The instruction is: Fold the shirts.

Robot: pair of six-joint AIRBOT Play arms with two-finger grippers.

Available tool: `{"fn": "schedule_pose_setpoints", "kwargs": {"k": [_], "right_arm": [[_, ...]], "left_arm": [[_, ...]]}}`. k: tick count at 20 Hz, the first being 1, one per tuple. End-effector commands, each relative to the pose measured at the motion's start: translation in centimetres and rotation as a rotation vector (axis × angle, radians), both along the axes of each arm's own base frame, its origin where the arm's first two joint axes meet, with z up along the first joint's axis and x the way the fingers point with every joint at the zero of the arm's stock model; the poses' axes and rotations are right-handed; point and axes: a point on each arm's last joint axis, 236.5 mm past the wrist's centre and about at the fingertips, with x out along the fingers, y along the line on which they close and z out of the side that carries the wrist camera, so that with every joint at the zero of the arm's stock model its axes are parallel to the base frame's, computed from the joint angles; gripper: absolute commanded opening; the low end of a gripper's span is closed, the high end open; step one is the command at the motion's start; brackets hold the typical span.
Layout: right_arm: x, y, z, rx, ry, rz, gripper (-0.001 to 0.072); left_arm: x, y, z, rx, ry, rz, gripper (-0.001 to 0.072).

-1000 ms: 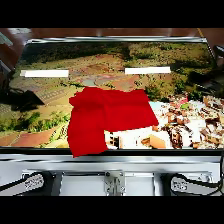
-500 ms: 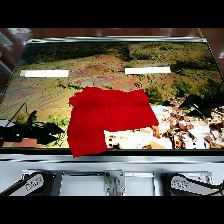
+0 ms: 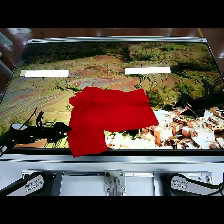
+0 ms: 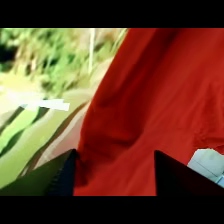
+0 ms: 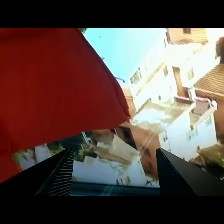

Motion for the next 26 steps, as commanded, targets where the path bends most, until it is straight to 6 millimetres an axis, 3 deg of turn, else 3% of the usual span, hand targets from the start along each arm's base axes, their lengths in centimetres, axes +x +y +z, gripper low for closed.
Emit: {"fn": "schedule_pose_setpoints", "kwargs": {"k": [1, 2, 3, 5, 12, 16, 17, 18, 19, 20, 22, 23, 24, 25, 26], "right_arm": [[-0.3, 0.8, -2.4, 0.029, 0.053, -0.04, 0.063], [-0.5, 1.3, -3.2, 0.045, 0.075, -0.045, 0.063], [-0.6, 1.7, -4.0, 0.058, 0.096, -0.044, 0.063], [-0.6, 2.9, -5.4, 0.07, 0.131, -0.013, 0.063], [-0.8, 7.2, -11.0, 0.129, 0.247, 0.057, 0.063], [-1.1, 8.8, -11.8, 0.157, 0.274, 0.08, 0.0614], [-1.2, 9.5, -11.8, 0.154, 0.27, 0.111, 0.054], [-1.3, 10.2, -11.8, 0.146, 0.26, 0.154, 0.0368], [-1.2, 10.7, -11.7, 0.141, 0.244, 0.183, 0.015], [-1.0, 11.0, -11.3, 0.138, 0.223, 0.209, 0.007], [0.8, 11.4, -8.1, 0.147, 0.091, 0.286, 0.0068], [2.4, 11.1, -5.2, 0.12, -0.015, 0.313, 0.0068], [4.5, 11.0, -1.1, 0.086, -0.157, 0.345, 0.0068], [6.2, 11.0, 3.9, 0.043, -0.315, 0.382, 0.0068], [7.7, 10.8, 10.5, -0.025, -0.499, 0.407, 0.0068]], "left_arm": [[-0.1, -0.7, -1.5, 0.01, 0.026, -0.006, 0.0382], [0.1, -0.9, -1.4, -0.002, 0.024, 0.007, 0.0207], [0.3, -0.9, -1.2, -0.007, 0.019, 0.012, 0.0102], [1.0, -0.9, -0.6, -0.008, -0.001, 0.001, 0.0045], [2.9, -1.5, 2.4, -0.039, -0.072, -0.069, 0.0045], [3.7, -1.6, 3.7, -0.045, -0.102, -0.085, 0.0044], [4.2, -1.5, 4.2, -0.039, -0.122, -0.085, 0.0044], [4.8, -1.3, 4.9, -0.034, -0.145, -0.084, 0.0044], [5.6, -1.1, 6.1, -0.033, -0.175, -0.088, 0.0044], [6.4, -0.8, 7.5, -0.032, -0.211, -0.1, 0.0043], [8.1, 0.5, 11.9, 0.025, -0.326, -0.164, 0.0042], [9.1, 1.3, 15.1, 0.084, -0.409, -0.2, 0.0042], [10.1, 2.0, 19.1, 0.155, -0.51, -0.227, 0.0042], [11.1, 2.6, 24.8, 0.234, -0.652, -0.236, 0.0042], [11.4, 2.7, 31.9, 0.306, -0.824, -0.226, 0.0042]]}}
